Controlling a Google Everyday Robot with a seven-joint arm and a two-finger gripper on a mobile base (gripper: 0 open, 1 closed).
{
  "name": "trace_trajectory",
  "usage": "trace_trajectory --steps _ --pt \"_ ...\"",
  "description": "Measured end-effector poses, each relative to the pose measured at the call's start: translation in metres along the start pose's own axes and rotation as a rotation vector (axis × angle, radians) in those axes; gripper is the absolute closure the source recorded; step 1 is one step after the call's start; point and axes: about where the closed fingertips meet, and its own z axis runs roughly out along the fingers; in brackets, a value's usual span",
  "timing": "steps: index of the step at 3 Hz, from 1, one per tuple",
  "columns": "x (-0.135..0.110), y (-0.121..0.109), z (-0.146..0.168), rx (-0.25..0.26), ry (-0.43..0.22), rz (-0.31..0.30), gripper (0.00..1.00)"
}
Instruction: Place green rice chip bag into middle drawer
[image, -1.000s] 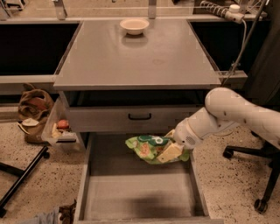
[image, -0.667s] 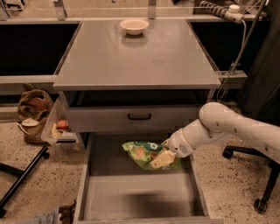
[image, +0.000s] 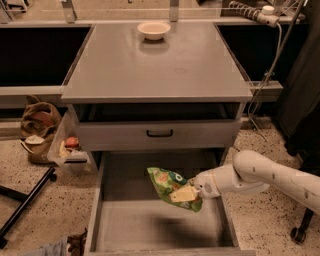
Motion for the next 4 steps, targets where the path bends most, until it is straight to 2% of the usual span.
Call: trace_trajectory --steps 1,2,3,4 --pt "0.000 0.000 0.000 0.000 0.000 0.000 1.00" --pt "0.007 -0.010 0.016 -0.016 0.011 0.040 1.00" --pt "0.034 -0.029 0.043 0.037 0.061 0.122 1.00" --pt "0.055 -0.074 0.071 0.168 0.063 0.243 1.00"
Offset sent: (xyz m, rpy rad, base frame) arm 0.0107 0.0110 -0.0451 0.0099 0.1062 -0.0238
